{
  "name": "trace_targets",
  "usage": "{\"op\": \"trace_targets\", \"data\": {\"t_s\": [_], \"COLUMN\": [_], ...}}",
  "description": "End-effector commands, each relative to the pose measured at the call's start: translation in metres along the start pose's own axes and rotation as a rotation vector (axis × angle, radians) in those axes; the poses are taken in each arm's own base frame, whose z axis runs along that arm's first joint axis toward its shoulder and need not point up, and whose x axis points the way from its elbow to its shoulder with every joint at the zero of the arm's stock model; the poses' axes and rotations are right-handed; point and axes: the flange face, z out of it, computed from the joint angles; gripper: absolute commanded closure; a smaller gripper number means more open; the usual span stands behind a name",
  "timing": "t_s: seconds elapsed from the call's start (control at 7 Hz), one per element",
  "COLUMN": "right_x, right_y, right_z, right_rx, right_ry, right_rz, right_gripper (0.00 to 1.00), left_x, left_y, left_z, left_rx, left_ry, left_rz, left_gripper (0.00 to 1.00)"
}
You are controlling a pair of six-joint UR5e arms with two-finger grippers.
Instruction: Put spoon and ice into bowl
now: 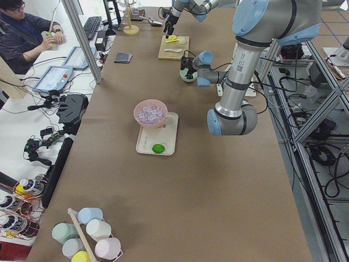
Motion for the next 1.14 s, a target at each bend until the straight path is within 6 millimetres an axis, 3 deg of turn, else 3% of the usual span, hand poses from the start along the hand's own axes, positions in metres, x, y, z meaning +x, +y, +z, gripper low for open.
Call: {"op": "trace_targets", "data": {"t_s": [0.0,0.14,0.29,0.43,0.57,0.71,0.86,1.0], "right_x": [0.0,0.0,-0.007,-0.019,-0.022,-0.025,-0.037,-0.048], "right_y": [0.001,0.004,0.005,0.01,0.015,0.026,0.041,0.054], "right_z": [0.001,0.005,0.011,0.018,0.022,0.033,0.044,0.055], "right_rx": [-0.007,-0.018,-0.048,-0.082,-0.094,-0.102,-0.082,-0.07], "right_ry": [0.002,0.006,0.03,0.052,0.052,0.063,0.093,0.115], "right_rz": [0.046,0.085,0.161,0.2,0.23,0.236,0.258,0.24], "right_gripper": [0.0,0.01,0.01,0.02,0.02,0.02,0.05,0.13], "left_x": [0.018,0.002,-0.039,-0.114,-0.187,-0.245,-0.286,-0.313], "left_y": [-0.046,-0.113,-0.189,-0.245,-0.281,-0.297,-0.312,-0.316], "left_z": [-0.046,-0.074,-0.105,-0.144,-0.185,-0.218,-0.249,-0.271], "left_rx": [0.019,-0.039,-0.122,-0.16,-0.166,-0.184,-0.188,-0.207], "left_ry": [0.026,-0.095,-0.198,-0.279,-0.367,-0.431,-0.483,-0.498], "left_rz": [0.065,0.083,0.088,0.17,0.257,0.352,0.427,0.442], "left_gripper": [0.02,0.02,0.02,0.02,0.02,0.02,0.02,0.02]}}
